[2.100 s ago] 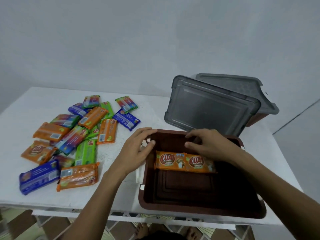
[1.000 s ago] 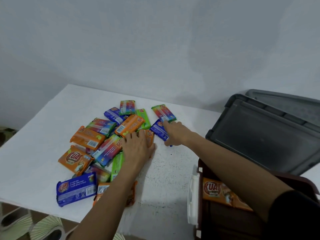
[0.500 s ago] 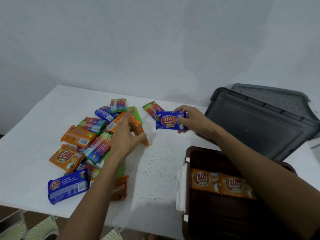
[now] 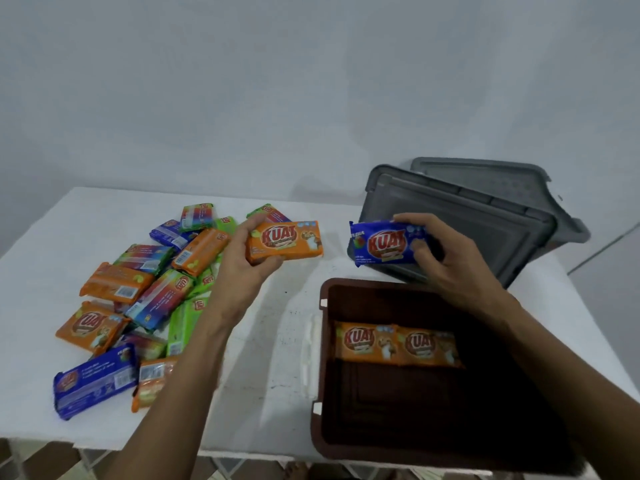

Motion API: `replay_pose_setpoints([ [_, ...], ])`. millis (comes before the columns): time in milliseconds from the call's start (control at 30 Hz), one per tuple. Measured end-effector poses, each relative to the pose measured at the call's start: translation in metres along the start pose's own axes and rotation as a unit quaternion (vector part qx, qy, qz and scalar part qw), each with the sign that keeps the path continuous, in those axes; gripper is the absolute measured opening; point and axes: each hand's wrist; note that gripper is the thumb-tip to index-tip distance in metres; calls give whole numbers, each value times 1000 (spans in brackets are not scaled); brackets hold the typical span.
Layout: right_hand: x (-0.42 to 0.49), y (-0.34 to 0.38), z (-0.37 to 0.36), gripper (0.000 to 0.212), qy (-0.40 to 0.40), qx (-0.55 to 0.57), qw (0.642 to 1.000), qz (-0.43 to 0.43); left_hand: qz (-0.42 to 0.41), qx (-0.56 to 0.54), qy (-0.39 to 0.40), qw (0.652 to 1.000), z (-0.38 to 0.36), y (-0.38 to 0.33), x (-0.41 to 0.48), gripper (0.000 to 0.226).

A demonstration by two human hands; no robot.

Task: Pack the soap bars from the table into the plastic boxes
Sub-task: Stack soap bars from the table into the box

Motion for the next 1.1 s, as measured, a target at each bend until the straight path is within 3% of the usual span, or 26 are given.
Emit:
replay_pose_setpoints([
  [133,-33,9,22,34,-1,55,998,-29,-19,-30,20,999,-19,-10,-8,63],
  [300,-67,15,33,38,71,149,980,-114,-16,-32,55,998,-42,-7,-18,63],
  [500,-91,-14,16,46,157,147,959,-183,-22,-20,76,997,-57,-4,-33,64],
  [700,-97,-46,-15,52,227,174,912,-293,-14,-2,73,997,-60,-6,-38,64],
  [900,-100,-62,-37,48,245,121,903,-332,-12,6,82,997,-60,-9,-40,64],
  [1033,-99,-66,-38,50,263,-56,926,-264,-15,7,91,996,-60,-8,-40,65],
  [1100,-99,-69,-39,50,273,-94,926,-242,-16,5,94,995,-60,-8,-40,65],
])
Point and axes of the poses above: each hand's wrist, its own x-axis towards the middle knuckle, its own z-axis out of the back of the hand, y = z × x, and after that the axes turned 15 degrees about x, right-handed
